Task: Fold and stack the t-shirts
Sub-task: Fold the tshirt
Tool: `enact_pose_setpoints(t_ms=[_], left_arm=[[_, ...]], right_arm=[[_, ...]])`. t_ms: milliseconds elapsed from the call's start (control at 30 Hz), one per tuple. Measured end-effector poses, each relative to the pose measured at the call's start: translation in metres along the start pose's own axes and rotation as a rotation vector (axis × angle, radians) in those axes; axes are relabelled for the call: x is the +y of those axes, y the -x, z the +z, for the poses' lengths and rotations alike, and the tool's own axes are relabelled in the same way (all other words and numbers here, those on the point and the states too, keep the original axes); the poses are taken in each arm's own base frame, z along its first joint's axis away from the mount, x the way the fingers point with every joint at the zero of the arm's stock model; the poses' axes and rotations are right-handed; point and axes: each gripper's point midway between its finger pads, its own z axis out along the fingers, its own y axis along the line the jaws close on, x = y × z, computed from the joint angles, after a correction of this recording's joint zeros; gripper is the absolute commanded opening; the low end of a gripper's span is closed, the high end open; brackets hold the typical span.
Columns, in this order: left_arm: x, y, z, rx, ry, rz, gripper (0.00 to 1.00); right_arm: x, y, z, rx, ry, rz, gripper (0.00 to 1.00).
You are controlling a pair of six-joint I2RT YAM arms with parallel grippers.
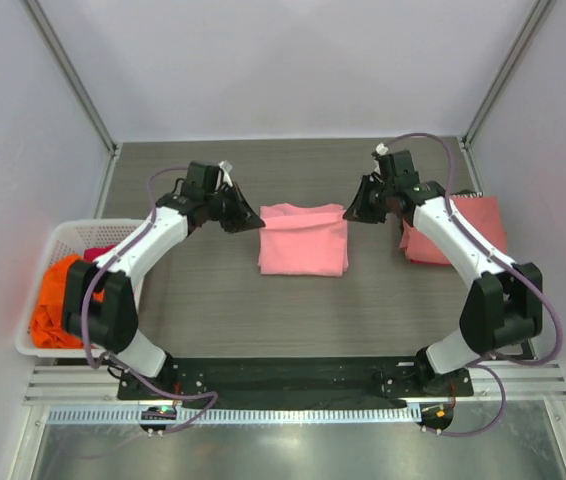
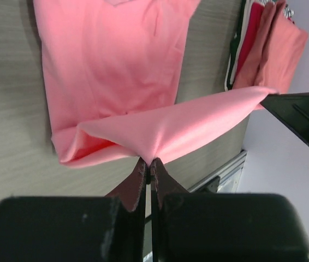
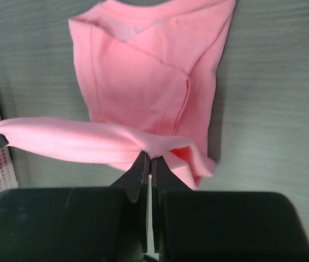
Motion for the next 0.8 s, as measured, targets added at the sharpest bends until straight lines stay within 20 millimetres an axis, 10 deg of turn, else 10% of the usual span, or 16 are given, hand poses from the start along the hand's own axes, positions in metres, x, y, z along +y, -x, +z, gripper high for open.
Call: enact_pose_setpoints(t_ms=[267, 300, 367, 533, 800], left_arm=[[0.013, 0.063, 0.061, 0.001, -0.005, -0.078, 0.13], [0.015, 0.072, 0.071, 0.0, -0.009, -0.086, 0.31], [0.018, 0.086, 0.086, -0.003, -0.015, -0.104, 0.37], [0.029, 0.107, 0.107, -0.032, -0.015, -0.121, 0.9], [0.042, 0.109, 0.098, -0.092, 0.051, -0.042, 0.91]], right_arm=[[-0.014, 0.058, 0.068, -0.008, -0.03, 0.065, 0.03], [-0.017, 0.062, 0.077, -0.005, -0.031, 0.073, 0.24], [-0.023, 0.07, 0.095, -0.001, -0.034, 0.097, 0.34], [-0.038, 0.084, 0.122, -0.035, -0.03, 0.132, 0.8], [-0.041, 0.078, 0.115, -0.083, 0.016, 0.072, 0.77]])
